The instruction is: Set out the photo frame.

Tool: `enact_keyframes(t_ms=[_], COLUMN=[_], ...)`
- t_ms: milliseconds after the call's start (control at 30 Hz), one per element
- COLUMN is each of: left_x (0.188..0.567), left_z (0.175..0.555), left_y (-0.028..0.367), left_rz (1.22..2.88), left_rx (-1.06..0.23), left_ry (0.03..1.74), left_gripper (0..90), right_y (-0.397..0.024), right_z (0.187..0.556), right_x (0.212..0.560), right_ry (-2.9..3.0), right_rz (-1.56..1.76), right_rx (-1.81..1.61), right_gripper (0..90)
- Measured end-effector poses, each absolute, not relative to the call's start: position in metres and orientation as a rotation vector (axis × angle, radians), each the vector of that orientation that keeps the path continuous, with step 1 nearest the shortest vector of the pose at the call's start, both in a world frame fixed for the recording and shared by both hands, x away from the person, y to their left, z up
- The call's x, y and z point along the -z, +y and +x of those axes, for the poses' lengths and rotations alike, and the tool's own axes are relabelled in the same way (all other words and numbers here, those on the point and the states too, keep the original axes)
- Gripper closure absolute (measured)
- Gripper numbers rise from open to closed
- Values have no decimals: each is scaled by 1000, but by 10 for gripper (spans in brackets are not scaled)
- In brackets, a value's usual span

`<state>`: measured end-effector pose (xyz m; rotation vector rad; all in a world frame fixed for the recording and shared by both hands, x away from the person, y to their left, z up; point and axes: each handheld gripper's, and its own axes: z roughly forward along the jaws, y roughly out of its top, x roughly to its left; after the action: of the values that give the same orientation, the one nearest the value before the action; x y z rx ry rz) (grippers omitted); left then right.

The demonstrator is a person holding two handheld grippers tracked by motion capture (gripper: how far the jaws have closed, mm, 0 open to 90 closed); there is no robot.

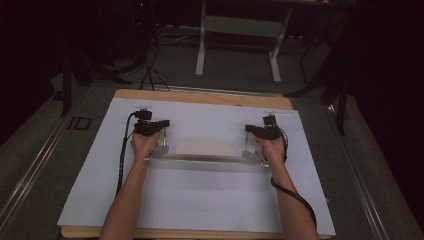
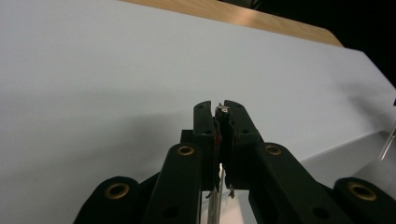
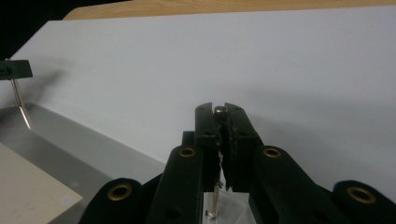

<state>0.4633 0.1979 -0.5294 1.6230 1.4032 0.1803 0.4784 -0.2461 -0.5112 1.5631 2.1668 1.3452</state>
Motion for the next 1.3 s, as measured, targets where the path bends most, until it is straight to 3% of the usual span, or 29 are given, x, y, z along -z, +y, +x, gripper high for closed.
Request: enact_keyframes(t_ms=[367,700,1300], left_x=[529,529,530], left_z=[468,467,469], left_y=[198,198,198], left_rz=[1616,1610,1599], left_rx=[-147,-143,-132], left_ry=[1444,1442,1450], left_gripper=[848,846,844], right_y=[-244,-259,-279], right_z=[470,433,390], right_x=[506,497,510], right_ry=[2166,2144,2218], right_rz=[1458,1275,1112], right_rx=[-1259,-1224,-1184], right_gripper=[808,733,742])
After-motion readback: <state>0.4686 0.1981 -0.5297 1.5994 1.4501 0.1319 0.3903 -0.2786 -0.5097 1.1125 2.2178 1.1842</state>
